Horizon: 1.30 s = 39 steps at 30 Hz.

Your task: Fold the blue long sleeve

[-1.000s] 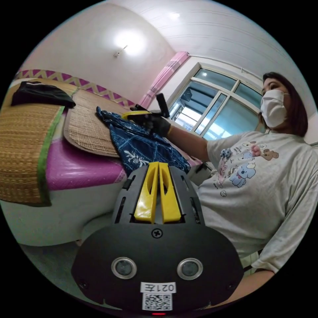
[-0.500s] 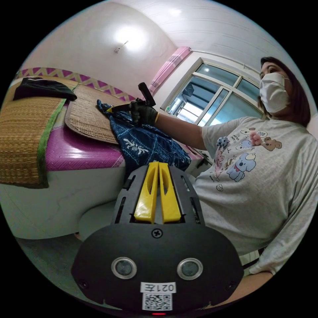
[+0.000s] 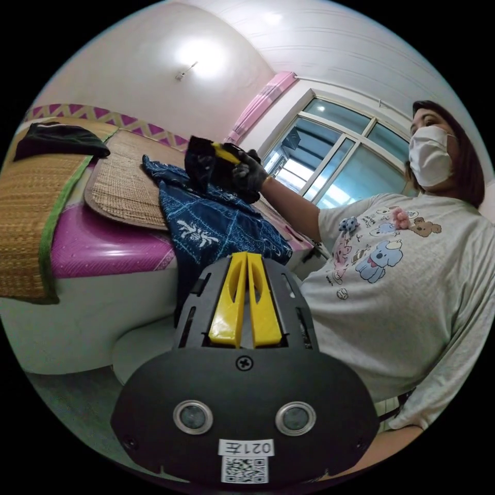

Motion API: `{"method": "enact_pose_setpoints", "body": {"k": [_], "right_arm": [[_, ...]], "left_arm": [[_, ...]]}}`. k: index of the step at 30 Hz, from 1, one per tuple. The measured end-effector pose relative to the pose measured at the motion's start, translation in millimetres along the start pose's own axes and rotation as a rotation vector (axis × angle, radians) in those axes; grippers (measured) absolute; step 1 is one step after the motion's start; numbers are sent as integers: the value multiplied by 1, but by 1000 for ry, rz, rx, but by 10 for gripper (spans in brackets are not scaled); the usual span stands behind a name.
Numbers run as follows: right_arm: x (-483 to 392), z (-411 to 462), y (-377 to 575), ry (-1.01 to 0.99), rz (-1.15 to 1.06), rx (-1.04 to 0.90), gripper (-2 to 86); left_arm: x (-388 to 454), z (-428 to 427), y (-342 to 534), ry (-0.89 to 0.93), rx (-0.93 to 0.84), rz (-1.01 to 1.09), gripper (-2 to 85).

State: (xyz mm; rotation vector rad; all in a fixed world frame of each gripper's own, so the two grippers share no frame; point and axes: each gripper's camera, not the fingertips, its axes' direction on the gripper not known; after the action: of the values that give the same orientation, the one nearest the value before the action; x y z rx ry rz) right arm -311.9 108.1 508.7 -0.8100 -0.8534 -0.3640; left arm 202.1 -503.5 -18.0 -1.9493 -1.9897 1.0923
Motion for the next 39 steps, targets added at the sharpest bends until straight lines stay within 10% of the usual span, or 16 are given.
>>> {"method": "enact_pose_setpoints", "body": {"k": [15, 39], "right_arm": [[-22, -588, 285, 529, 327, 770, 1], [-3, -679, 513, 495, 644, 1040, 61]], "left_arm": [[37, 158, -65, 171, -107, 80, -9], [136, 391, -203, 189, -375, 328, -7]]}}
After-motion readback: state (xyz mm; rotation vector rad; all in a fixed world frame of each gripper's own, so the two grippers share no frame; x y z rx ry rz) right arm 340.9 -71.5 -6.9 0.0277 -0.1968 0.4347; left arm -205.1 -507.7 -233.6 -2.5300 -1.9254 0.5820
